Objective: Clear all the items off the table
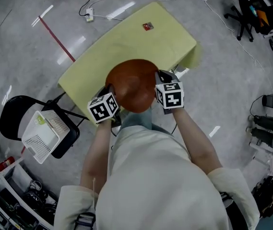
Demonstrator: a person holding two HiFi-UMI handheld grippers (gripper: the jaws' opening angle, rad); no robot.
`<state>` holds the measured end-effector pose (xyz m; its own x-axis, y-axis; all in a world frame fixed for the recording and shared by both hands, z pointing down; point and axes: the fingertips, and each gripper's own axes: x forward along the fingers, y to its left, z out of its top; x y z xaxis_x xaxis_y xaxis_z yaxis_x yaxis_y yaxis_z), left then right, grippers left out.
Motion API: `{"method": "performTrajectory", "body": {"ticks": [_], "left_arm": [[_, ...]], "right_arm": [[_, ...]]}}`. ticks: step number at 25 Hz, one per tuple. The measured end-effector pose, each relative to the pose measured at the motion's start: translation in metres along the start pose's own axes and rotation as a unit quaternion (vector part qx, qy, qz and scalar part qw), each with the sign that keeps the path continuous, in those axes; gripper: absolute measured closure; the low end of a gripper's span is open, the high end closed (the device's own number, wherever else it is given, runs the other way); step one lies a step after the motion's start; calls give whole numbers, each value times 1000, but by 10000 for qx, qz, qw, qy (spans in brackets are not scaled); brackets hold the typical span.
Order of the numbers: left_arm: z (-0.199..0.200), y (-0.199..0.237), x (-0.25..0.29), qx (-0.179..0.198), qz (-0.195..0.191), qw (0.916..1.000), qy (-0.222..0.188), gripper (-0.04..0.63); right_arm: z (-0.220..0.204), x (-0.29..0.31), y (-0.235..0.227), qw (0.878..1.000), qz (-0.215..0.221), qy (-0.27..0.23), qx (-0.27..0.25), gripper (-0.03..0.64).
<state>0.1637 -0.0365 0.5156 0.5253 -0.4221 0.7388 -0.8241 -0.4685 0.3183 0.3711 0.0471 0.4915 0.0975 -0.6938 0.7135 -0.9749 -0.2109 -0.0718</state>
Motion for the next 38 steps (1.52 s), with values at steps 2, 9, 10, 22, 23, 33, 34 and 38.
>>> {"method": "performTrajectory", "body": {"ticks": [2, 9, 10, 22, 23, 33, 34, 38], "left_arm": [[-5, 1, -10, 12, -32, 10000, -22, 558], [-15, 2, -39, 151, -84, 9998, -110, 558], [-16, 2, -44, 165, -92, 9997, -134, 557], [-40, 4, -89, 186, -154, 9993, -274, 558], [-42, 4, -92, 184, -153, 9993, -275, 558], [-52, 13, -123, 57, -59, 9992, -380, 558], [-52, 14, -125, 32, -37, 9992, -398, 558], [-53, 21, -135, -93, 57, 9987, -496, 558]], "right_arm": [[-4, -10, 6, 10000, -11, -47, -23, 595], [-16, -41, 23, 9998, -4, -184, -57, 597], [-18, -46, 25, 9998, -8, -208, -48, 597], [-36, -86, 47, 9992, -48, -400, -9, 597], [-38, -89, 49, 9992, -47, -406, -10, 597], [-40, -106, 69, 9989, 131, -446, -102, 597], [-39, -107, 71, 9988, 164, -452, -129, 597], [-35, -108, 81, 9982, 307, -453, -250, 597]]}}
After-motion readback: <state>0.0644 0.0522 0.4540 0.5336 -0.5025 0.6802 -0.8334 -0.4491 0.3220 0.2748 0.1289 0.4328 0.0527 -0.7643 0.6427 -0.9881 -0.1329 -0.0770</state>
